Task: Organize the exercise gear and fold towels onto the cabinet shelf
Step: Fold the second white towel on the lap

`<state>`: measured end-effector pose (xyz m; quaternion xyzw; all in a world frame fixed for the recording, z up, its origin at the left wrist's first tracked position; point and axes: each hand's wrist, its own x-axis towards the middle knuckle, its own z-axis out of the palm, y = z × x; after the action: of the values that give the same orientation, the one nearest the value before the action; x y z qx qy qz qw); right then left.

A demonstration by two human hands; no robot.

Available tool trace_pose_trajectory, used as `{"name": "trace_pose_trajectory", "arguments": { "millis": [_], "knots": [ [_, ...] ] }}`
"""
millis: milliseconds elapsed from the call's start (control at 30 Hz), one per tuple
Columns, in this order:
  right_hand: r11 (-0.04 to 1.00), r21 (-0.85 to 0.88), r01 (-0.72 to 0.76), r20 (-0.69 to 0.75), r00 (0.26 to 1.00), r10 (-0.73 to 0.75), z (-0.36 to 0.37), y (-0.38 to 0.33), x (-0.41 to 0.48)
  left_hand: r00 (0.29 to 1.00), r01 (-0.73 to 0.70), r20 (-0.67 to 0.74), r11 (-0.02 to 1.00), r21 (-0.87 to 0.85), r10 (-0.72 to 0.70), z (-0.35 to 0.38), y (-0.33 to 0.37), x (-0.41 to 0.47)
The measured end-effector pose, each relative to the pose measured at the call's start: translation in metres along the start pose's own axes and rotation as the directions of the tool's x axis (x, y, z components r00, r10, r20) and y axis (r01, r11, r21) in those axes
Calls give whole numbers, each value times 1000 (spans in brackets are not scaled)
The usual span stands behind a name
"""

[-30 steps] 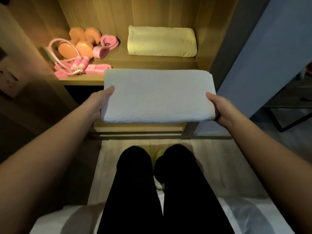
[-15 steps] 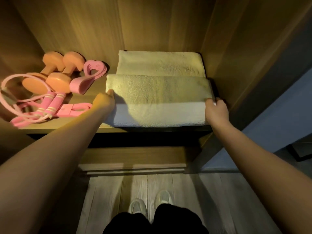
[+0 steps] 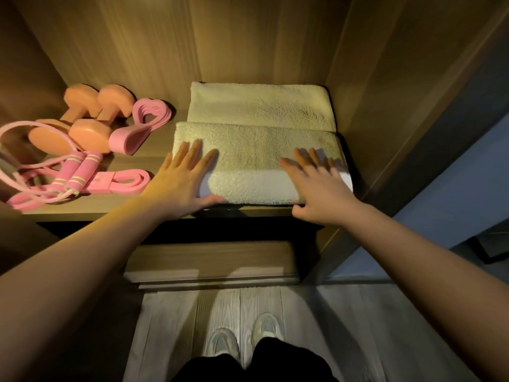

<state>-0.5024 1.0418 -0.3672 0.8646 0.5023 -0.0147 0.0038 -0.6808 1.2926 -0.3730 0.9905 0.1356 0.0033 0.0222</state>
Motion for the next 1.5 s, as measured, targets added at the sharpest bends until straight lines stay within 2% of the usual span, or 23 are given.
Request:
{"name": "trace_pose_trajectory", "arguments": {
  "millis": [167, 300, 367, 433, 500, 600, 667, 767, 967, 1133, 1333, 1400, 1500],
  "knots": [
    [992, -24, -123, 71, 990, 124, 3, 15, 12, 998, 36, 56, 999, 24, -38, 1, 19, 19],
    [993, -16, -116, 140, 983, 117, 0, 20, 15, 996, 32, 86, 999, 36, -35, -2, 22, 23],
    [989, 77, -129, 172, 979, 114, -9, 23, 19, 999, 34, 32, 996, 77, -36, -9, 22, 27],
    [967, 204, -153, 125, 984, 129, -18, 22, 30, 994, 83, -78, 993, 82, -77, -13, 28, 38],
    [953, 257, -159, 81, 986, 143, -19, 12, 45, 992, 76, -101, 997, 31, -72, -9, 42, 51],
    [976, 131, -175, 103, 981, 162, -4, -3, 62, 998, 63, -4, 997, -40, -63, 1, 50, 66],
    [974, 121, -194, 123, 976, 179, 4, -1, 69, 996, 80, 35, 996, -45, -78, 3, 43, 72],
    [967, 94, -237, 114, 967, 226, 11, 8, 77, 993, 118, 28, 993, -25, -117, 5, 39, 76],
    [930, 81, -358, 99, 931, 350, 17, 12, 73, 956, 293, 21, 956, -28, -293, 8, 36, 68],
    [877, 89, -473, 126, 879, 461, 17, 43, 60, 946, 325, 14, 945, -34, -325, 9, 34, 64],
    [876, 100, -471, 200, 872, 446, 6, 38, 56, 944, 323, 54, 946, 37, -324, 0, 38, 63],
    [883, 96, -460, 189, 879, 437, -8, 36, 65, 948, 316, 17, 946, 71, -318, -11, 38, 71],
    [931, 165, -324, 161, 941, 299, -19, 24, 84, 977, 212, 37, 977, -11, -211, -21, 47, 88]
  ]
}}
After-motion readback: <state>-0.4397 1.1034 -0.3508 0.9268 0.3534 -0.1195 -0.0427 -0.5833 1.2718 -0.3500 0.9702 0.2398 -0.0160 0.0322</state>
